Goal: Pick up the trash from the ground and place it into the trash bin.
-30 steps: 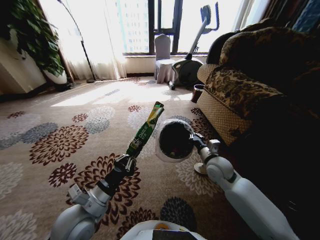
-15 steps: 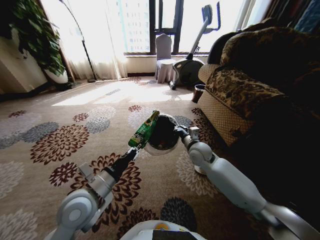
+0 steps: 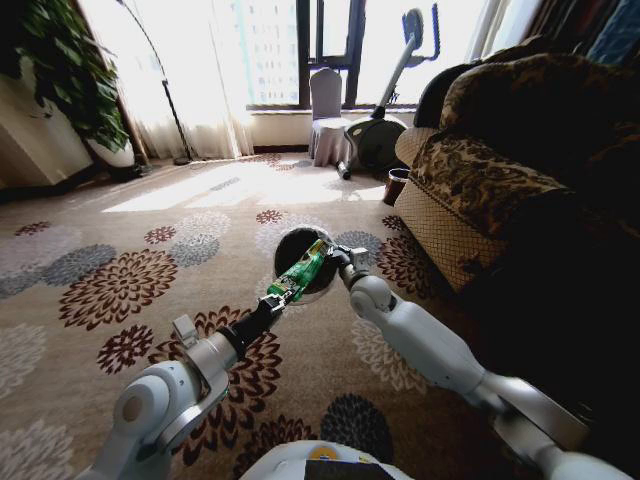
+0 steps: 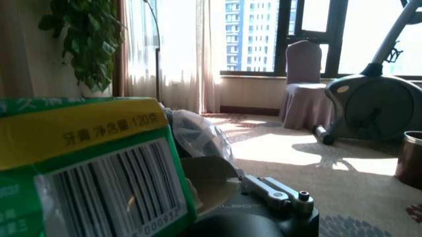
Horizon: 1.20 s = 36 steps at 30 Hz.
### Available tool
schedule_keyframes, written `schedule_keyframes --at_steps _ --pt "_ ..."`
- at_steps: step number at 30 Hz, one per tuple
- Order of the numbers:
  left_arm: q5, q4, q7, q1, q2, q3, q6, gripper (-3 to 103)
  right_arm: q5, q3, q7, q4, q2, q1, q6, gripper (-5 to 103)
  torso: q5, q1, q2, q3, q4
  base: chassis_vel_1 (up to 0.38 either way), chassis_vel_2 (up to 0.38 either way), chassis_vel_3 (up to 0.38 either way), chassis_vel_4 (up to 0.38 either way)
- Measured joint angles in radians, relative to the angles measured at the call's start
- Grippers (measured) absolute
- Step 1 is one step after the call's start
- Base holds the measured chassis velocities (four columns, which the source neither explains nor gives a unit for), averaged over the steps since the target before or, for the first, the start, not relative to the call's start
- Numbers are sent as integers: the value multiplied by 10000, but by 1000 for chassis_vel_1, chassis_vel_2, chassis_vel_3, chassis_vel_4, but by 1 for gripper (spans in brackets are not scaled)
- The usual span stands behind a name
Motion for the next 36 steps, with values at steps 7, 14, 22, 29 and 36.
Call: schedule_keyframes --at_steps 7,14,22,29,36 --pt "192 3 -466 -252 -38 -345 -281 0 -398 -1220 108 -1525 1184 1189 522 0 -2 0 0 0 3 0 0 0 0" --pt "1226 5 -243 415 -330 -554 -409 0 -465 -1232 122 -1651 1221 1207 537 0 4 0 2 -1 -6 0 0 0 0" --pt "1615 7 -208 121 -312 -706 -710 0 -1399 -567 207 -3122 1512 1238 741 0 4 0 2 -1 -7 13 6 3 3" --pt "1852 7 -8 -113 -213 -794 -836 0 -1402 -364 259 -3230 1213 1197 815 0 2 0 2 0 -1 0 0 0 0" --pt "732 6 -327 -1246 59 -607 -798 0 -743 -548 595 -1682 434 831 616 0 7 0 2 0 -3 0 0 0 0"
